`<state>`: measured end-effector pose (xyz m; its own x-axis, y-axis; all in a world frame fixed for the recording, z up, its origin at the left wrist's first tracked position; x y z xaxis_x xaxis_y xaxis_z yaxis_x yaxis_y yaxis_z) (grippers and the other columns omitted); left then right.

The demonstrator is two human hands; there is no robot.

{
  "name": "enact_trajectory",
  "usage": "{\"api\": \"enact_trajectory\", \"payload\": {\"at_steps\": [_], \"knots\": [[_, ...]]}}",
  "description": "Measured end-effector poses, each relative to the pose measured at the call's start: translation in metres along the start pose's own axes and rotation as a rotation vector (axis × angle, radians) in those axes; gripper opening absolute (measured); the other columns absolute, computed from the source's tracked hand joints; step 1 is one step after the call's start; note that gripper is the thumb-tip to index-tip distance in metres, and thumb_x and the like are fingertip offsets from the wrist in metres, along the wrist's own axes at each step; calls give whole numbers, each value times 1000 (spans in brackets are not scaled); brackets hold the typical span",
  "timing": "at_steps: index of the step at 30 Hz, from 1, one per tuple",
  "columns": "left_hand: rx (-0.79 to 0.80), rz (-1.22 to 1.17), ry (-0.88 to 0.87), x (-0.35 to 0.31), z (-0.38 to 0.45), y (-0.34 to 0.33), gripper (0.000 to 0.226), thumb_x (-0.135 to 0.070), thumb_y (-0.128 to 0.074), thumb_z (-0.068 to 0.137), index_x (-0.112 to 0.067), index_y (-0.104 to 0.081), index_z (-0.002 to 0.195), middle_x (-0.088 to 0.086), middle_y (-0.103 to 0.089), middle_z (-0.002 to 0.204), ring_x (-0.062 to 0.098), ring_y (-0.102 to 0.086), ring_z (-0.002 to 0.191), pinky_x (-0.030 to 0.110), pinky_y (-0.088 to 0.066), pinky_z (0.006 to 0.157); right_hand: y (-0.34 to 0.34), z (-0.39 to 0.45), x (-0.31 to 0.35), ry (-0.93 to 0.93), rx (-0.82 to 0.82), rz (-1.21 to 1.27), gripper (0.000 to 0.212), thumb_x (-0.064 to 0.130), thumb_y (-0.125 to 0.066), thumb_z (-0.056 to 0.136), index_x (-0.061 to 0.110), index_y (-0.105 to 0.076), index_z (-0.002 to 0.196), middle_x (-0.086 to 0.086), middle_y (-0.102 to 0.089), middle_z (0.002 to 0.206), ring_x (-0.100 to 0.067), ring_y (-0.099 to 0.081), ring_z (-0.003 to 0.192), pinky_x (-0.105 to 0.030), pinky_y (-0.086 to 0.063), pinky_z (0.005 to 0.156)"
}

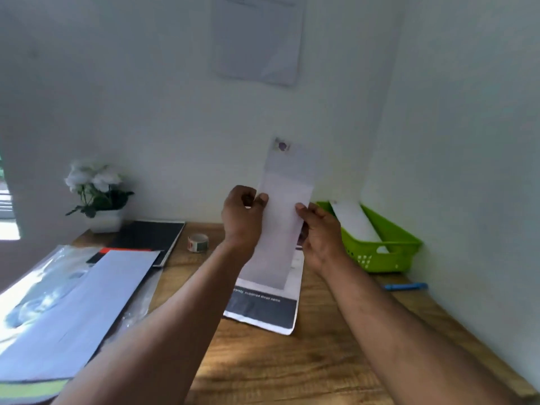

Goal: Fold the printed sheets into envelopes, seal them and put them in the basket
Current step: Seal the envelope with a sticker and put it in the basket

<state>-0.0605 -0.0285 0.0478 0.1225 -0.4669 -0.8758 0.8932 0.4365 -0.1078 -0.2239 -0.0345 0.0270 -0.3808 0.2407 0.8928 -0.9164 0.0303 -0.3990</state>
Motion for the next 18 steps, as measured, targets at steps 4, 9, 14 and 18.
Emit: {"api": "enact_trajectory", "payload": {"at_steps": [4, 9, 14, 18], "knots": [[178, -222, 124, -11, 6, -49, 12, -21, -63, 93, -12, -67, 100, 6, -71, 92, 22, -66, 84, 37, -56, 76, 11, 31, 62, 173, -84, 28, 17, 2, -64, 86, 13, -66, 74, -10, -67, 82, -24, -61, 79, -43, -52, 81], [319, -300, 164, -9, 19, -125, 26, -6, -50, 97, -8, -66, 118, 15, -69, 107, 28, -62, 95, 38, -50, 77, 59, 80, 129, 347, -176, -118, 23, 0, -64, 84, 5, -68, 106, -13, -69, 99, -22, -62, 87, -39, -53, 86], [360, -257, 142, -4, 24, -190, 34, 0, -51, 97, 2, -57, 130, 17, -61, 130, 24, -56, 122, 33, -41, 106, 104, 115, 158, 407, -222, -195, 26, 0, -64, 85, 3, -67, 111, 0, -69, 89, -14, -64, 79, -32, -55, 85], [332, -233, 178, 25, 20, -221, 41, 1, -51, 97, 2, -49, 138, 15, -50, 143, 22, -46, 134, 20, -33, 105, 139, 139, 146, 358, -256, -311, 28, 2, -63, 86, 2, -66, 114, -7, -67, 98, -18, -62, 84, -36, -53, 89]]}}
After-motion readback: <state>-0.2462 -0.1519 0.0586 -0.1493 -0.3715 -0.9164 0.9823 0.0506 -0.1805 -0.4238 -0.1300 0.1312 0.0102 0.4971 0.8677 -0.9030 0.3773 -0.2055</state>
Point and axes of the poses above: each hand's wrist, its own z-axis towards the middle knuckle, its own y-axis out of the back of the hand, x = y × z, the point moved 6 cm from there along z, towards the middle knuckle
